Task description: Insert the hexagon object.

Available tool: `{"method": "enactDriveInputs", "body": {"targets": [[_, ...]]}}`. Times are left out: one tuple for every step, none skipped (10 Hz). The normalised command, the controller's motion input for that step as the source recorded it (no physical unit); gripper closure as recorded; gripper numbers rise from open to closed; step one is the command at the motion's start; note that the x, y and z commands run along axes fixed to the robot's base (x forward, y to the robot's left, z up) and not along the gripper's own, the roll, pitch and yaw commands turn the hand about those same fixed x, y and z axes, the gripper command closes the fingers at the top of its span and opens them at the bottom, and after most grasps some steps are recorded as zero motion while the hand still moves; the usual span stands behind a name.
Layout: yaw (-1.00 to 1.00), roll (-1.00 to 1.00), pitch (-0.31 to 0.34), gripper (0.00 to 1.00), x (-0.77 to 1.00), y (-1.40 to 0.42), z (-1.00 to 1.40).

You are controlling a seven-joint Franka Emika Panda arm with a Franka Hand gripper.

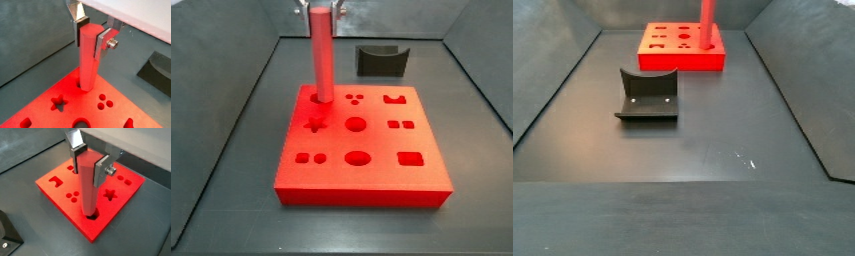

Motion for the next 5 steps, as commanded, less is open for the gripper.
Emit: {"method": "enactDriveInputs", "body": {"targets": [[-0.01, 0.05, -0.074, 1.0, -0.43, 0.0, 0.0], [0.0, 0.0, -0.081, 1.0, -0.26, -0.02, 0.0], [0.0, 0.0, -0.06, 1.0, 0.0, -0.07, -0.13], [0.0, 0.0, -0.066, 1.0, 0.19, -0.13, -0.29], [0.0, -0.01, -0.08, 1.0, 0.2, -0.04, -0.33]]}}
